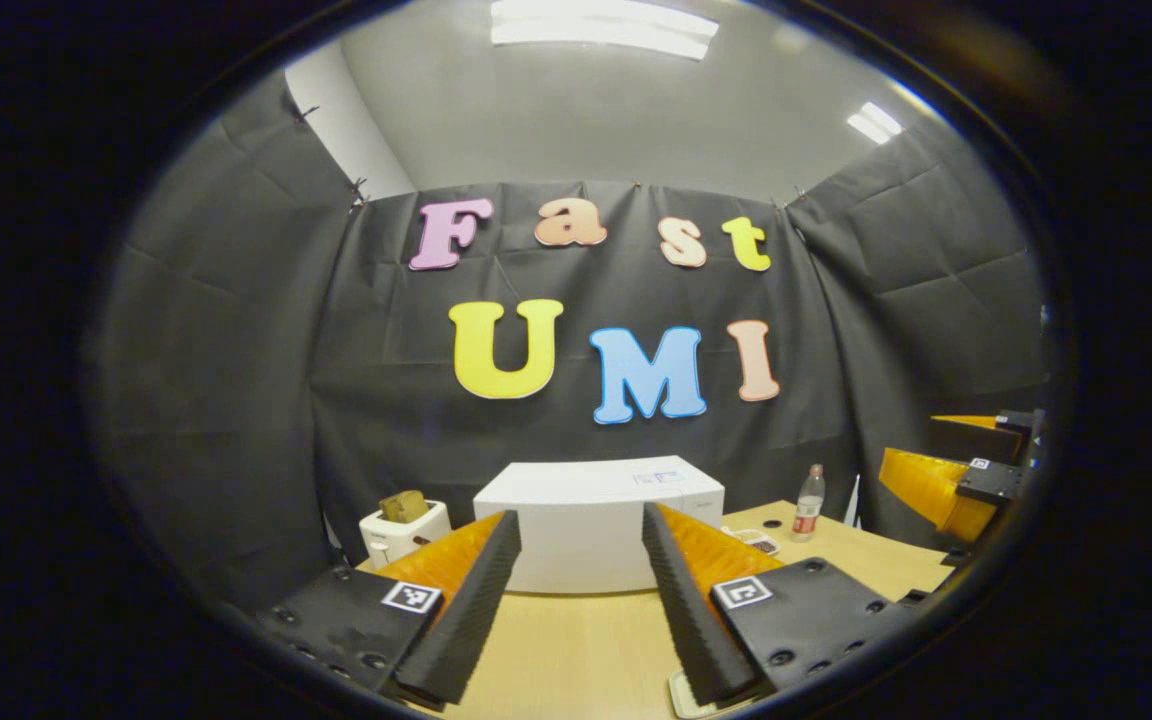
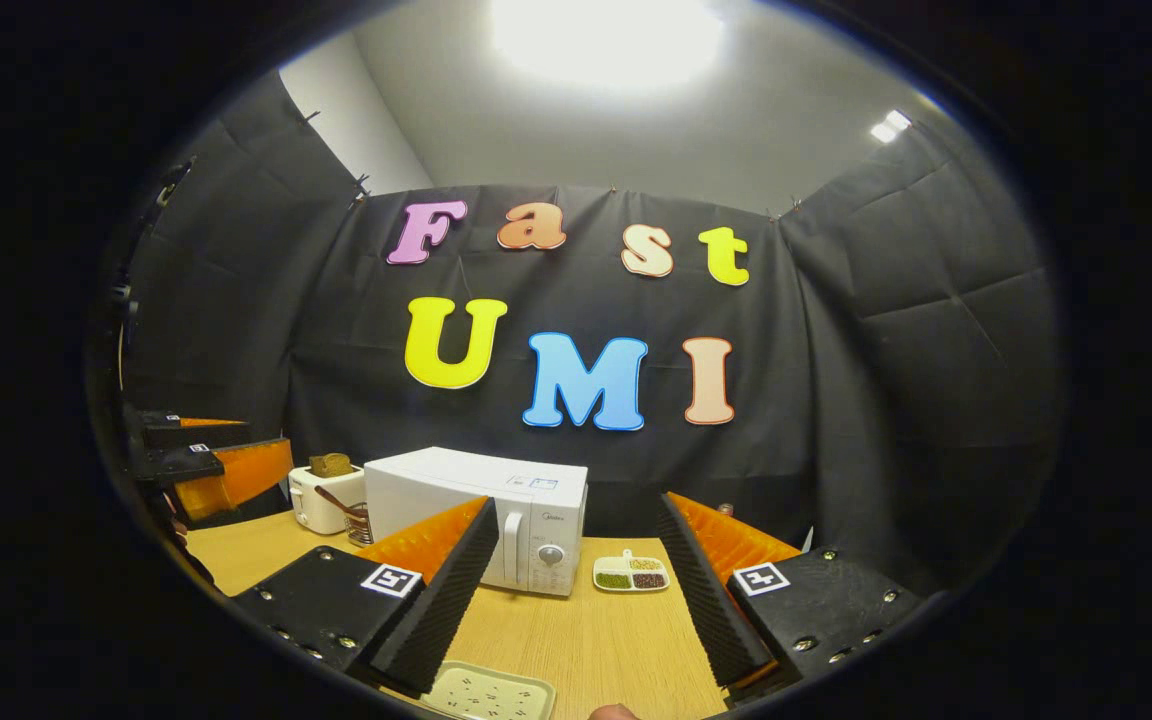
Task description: Open the microwave oven with the left hand, put the food in, and close the microwave oven.
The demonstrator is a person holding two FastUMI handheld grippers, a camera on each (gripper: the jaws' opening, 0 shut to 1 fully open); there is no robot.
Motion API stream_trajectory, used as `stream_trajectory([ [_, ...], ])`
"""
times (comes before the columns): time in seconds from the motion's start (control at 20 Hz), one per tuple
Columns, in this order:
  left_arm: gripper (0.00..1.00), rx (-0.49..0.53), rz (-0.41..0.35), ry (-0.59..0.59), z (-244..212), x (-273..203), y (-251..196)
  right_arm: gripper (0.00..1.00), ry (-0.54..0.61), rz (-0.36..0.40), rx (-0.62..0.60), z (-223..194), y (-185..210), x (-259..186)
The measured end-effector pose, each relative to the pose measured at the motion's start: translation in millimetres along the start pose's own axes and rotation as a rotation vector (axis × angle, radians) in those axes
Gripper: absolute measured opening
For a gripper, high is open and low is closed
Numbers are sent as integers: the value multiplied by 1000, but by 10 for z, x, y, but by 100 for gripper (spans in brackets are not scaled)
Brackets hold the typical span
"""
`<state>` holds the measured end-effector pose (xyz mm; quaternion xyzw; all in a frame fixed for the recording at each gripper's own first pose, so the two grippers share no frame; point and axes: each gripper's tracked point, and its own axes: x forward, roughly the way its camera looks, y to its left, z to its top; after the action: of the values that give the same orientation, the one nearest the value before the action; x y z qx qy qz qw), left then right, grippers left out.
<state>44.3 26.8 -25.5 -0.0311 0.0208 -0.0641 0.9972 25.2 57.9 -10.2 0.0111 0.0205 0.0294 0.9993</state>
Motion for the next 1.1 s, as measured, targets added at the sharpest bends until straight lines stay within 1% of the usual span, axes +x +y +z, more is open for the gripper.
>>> stream_trajectory([
  [0.1, 94, -3, 16, -15, 33, -7, 58, 97, -5, -4, -1, 34, 12, -8],
  [0.4, 94, -2, 50, -29, 43, -64, 185, 97, -6, -2, -6, 88, 59, -28],
  [1.1, 94, 10, 58, -32, 28, -63, 315, 97, -1, -3, -2, 112, 127, -38],
])
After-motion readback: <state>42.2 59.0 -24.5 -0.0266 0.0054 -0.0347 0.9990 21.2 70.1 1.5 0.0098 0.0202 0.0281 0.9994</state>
